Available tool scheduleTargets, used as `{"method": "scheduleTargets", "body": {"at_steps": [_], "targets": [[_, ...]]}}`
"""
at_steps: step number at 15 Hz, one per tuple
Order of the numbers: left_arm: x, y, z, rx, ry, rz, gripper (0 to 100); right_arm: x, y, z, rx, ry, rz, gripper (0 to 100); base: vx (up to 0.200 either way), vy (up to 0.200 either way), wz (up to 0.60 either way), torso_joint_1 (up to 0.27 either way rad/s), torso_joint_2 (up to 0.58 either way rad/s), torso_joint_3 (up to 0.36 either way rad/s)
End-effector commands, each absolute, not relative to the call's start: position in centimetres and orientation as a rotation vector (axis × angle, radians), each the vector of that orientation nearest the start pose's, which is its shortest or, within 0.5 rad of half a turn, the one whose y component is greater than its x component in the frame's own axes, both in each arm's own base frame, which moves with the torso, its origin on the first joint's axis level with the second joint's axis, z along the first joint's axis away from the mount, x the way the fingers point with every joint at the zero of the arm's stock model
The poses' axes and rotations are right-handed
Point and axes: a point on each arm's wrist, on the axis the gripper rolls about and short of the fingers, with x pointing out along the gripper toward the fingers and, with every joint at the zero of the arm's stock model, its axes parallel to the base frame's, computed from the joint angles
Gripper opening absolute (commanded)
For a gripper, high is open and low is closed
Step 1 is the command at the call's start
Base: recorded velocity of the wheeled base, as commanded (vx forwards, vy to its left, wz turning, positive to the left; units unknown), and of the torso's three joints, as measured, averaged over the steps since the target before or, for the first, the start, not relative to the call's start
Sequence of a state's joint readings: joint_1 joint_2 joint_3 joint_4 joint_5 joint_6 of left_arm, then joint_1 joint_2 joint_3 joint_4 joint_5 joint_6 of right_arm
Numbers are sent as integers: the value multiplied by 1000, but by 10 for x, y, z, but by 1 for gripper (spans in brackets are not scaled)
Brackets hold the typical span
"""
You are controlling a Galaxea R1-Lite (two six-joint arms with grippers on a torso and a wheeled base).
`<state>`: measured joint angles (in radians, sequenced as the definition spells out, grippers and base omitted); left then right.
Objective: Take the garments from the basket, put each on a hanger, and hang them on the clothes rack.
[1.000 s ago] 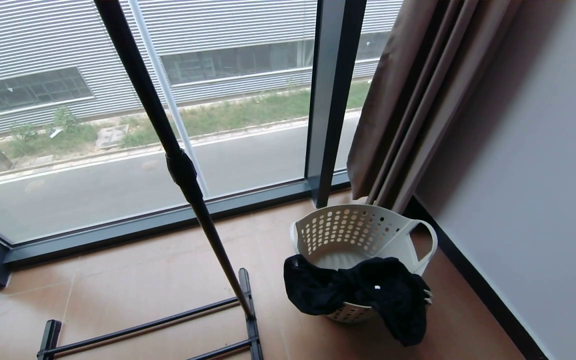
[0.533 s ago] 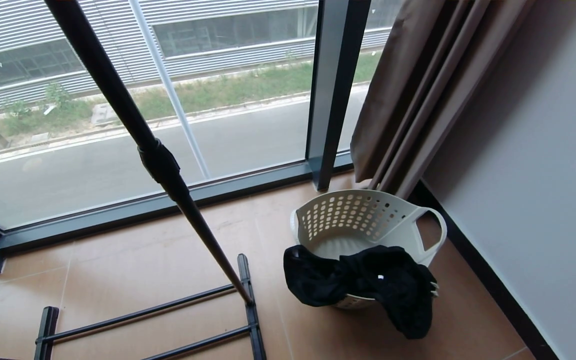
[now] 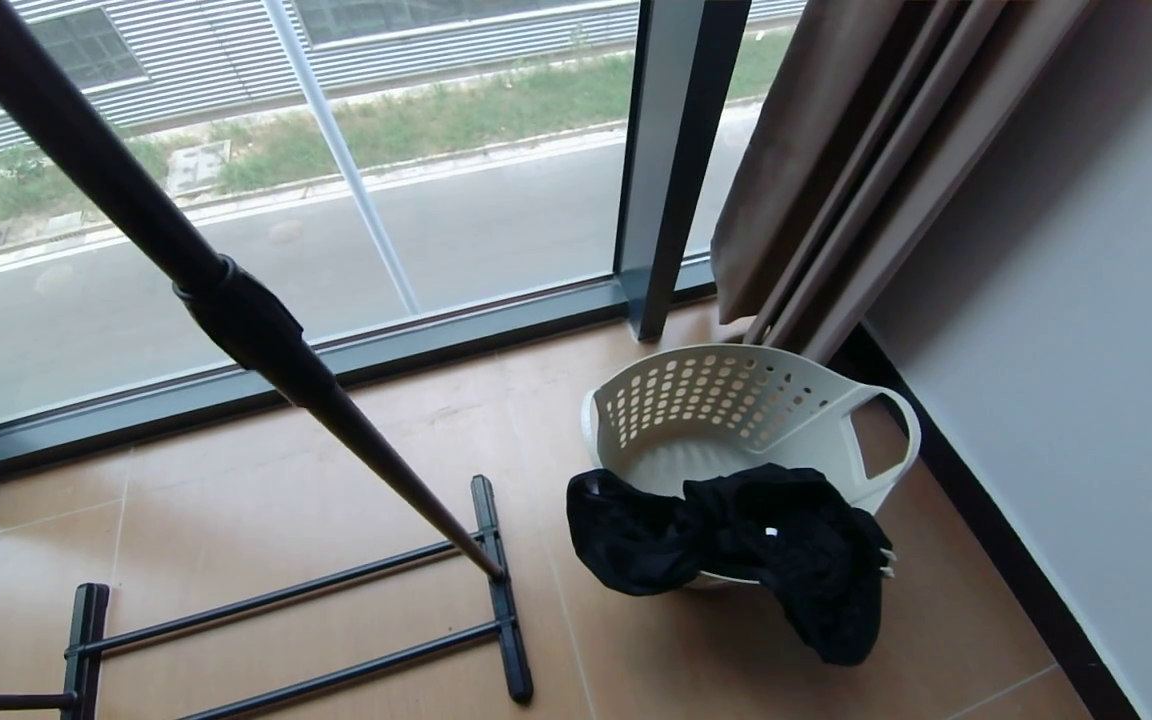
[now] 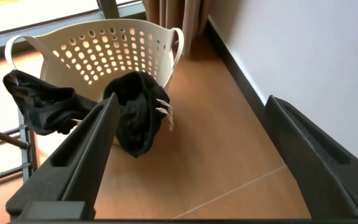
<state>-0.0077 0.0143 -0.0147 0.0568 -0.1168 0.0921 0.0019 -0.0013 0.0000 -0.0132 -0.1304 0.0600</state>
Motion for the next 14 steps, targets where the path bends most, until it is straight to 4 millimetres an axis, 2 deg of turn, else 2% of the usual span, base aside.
{"method": "scheduleTargets", "body": {"at_steps": [1, 5, 6, 7, 8, 9, 10, 13, 14], "targets": [[-23, -2, 74, 89, 51, -127, 100, -23, -3, 77, 61, -18, -127, 100, 0, 0, 0, 2, 2, -193], [-23, -2, 74, 93, 51, -127, 100, -21, -3, 77, 26, 47, -149, 100, 0, 0, 0, 1, 4, -167], [-23, -2, 74, 95, 51, -127, 100, -12, -3, 90, -22, 195, -120, 100, 0, 0, 0, -7, 2, -61], [-23, -2, 74, 93, 51, -127, 100, 5, -1, 116, -38, 271, 10, 100, 0, 0, 0, 0, 0, 0], [-23, -2, 74, 93, 49, -127, 100, 17, 1, 129, -42, 313, 87, 100, 0, 0, 0, 0, 0, 0], [-23, -2, 74, 93, 49, -127, 100, 35, 5, 140, -50, 377, 127, 100, 0, 0, 0, 0, 0, 0], [-23, -2, 74, 93, 51, -127, 100, 79, 12, 156, -91, 500, 148, 100, 0, 0, 0, 0, 0, 0], [-23, -2, 74, 92, 51, -125, 100, 166, 20, 162, -374, 677, 226, 100, 0, 0, 0, 0, 0, 0], [-23, -2, 74, 92, 51, -125, 100, 182, 20, 159, -425, 704, 240, 100, 0, 0, 0, 0, 0, 0]]}}
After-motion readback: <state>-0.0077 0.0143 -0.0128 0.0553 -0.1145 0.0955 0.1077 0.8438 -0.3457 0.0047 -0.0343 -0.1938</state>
